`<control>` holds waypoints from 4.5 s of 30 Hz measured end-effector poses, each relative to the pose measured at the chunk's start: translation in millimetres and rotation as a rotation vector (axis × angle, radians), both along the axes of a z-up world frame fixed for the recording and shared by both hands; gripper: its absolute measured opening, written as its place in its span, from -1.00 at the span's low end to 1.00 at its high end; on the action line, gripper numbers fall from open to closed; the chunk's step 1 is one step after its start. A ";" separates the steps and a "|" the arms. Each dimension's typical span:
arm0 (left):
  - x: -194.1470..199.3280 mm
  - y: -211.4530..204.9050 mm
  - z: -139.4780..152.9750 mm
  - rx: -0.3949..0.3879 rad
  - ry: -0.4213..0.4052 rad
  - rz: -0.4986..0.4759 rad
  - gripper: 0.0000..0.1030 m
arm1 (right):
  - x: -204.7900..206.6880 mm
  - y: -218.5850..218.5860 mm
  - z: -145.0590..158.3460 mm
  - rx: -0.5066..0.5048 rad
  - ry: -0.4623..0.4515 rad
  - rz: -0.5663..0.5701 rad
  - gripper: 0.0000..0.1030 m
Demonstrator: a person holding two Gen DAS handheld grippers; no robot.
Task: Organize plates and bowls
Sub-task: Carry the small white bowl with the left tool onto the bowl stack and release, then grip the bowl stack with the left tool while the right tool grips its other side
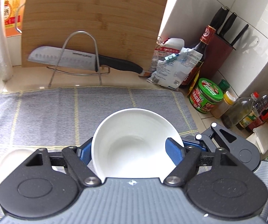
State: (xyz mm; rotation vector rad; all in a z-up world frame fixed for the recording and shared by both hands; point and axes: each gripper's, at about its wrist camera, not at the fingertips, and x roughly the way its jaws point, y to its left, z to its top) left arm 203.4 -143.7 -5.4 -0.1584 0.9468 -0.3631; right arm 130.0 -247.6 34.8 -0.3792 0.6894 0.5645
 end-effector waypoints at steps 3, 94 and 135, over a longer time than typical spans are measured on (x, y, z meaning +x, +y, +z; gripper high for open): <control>-3.5 20.5 4.9 0.004 -0.011 0.011 0.52 | -0.5 18.8 3.4 0.008 -0.008 0.009 0.79; -34.6 143.6 -0.8 -0.071 -0.086 0.141 0.70 | 7.4 137.0 -18.0 0.049 0.010 0.192 1.00; -95.9 166.9 -52.3 0.194 -0.127 -0.178 0.93 | 8.9 114.9 -70.6 -0.107 0.217 0.073 1.00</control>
